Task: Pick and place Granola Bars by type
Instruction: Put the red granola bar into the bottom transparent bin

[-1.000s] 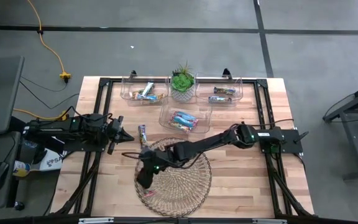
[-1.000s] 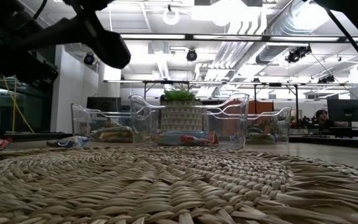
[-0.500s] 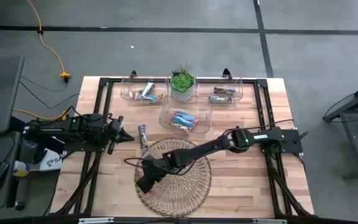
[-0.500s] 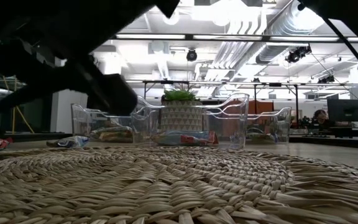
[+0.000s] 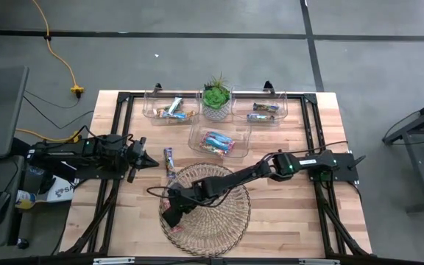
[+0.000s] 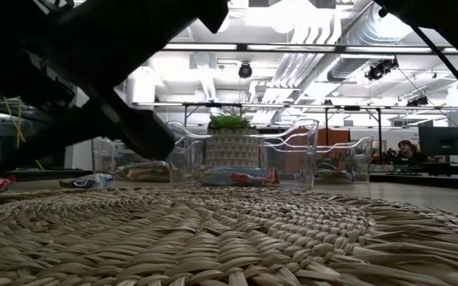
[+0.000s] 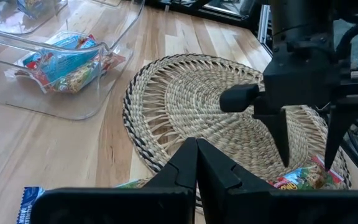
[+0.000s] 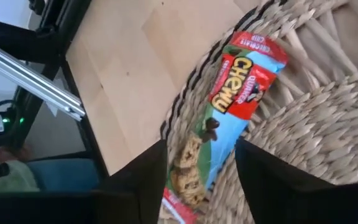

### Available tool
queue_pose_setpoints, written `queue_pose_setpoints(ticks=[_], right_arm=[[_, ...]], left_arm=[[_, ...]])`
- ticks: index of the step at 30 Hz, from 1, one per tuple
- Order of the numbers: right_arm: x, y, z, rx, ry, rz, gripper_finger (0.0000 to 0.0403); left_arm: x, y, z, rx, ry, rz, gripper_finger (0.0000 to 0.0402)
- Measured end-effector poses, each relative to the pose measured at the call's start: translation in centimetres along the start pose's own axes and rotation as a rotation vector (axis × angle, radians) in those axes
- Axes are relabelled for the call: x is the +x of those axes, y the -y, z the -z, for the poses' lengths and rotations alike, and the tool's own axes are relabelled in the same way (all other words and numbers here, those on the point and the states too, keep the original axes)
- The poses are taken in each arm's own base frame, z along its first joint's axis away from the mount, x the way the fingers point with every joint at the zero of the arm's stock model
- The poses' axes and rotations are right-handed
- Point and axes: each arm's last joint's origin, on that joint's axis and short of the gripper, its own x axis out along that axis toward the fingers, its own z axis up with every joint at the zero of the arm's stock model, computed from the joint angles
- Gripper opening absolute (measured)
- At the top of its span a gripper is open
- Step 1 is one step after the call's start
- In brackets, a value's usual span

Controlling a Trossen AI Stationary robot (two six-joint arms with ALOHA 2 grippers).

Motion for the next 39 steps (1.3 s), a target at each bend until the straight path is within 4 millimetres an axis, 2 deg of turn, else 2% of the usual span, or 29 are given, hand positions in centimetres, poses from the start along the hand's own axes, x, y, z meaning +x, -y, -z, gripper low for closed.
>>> queue_pose_setpoints(ticks=[9, 14, 35, 39], right_arm=[[0.0, 0.3, -0.8, -0.023, 0.059, 0.012, 0.0241], [0.0, 0.4, -1.0, -0.026, 0.069, 0.013, 0.0262], [0.0, 1.2, -1.7, -0.033, 0.068, 0.047, 0.0266], [0.8, 1.6, -1.5, -0.036, 0.05, 0.032, 0.0266]], left_arm=[[0.0, 0.0, 0.0, 0.0, -0.001, 0.0, 0.0001], [0.0, 0.0, 0.0, 0.0, -0.001, 0.0, 0.0001], [0.0, 0.0, 0.0, 0.0, 0.0, 0.0, 0.0001], [0.0, 0.0, 0.0, 0.0, -0.001, 0.0, 0.0001]])
